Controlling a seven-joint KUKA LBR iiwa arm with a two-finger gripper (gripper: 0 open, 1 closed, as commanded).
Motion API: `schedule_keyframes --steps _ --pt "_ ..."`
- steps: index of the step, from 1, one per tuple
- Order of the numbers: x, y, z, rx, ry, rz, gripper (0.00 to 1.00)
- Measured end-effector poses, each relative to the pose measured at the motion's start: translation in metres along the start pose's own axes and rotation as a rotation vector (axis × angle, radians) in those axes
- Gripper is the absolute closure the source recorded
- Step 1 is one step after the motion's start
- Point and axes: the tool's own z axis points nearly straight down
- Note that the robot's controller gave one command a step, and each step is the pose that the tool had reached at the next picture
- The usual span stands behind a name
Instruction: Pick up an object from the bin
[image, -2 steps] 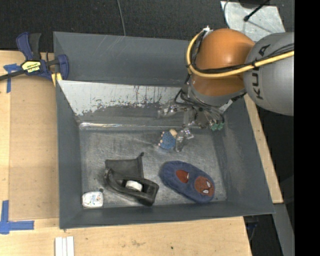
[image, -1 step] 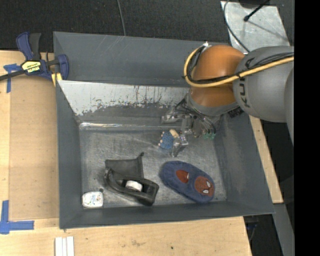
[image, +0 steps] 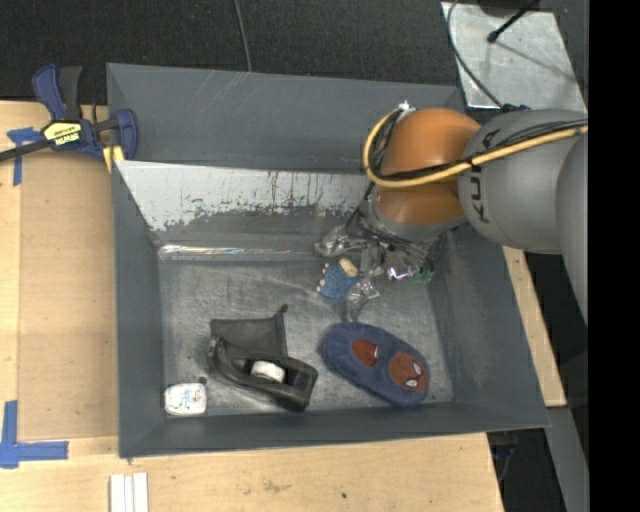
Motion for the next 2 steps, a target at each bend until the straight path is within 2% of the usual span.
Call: schedule_keyframes --steps 1,2 --pt "-0.003 0.0 -0.003 0.002 -0.014 0.002 1.0" --pt "0.01 -0.009 -0.171 0.003 -0.006 0.027 1.0"
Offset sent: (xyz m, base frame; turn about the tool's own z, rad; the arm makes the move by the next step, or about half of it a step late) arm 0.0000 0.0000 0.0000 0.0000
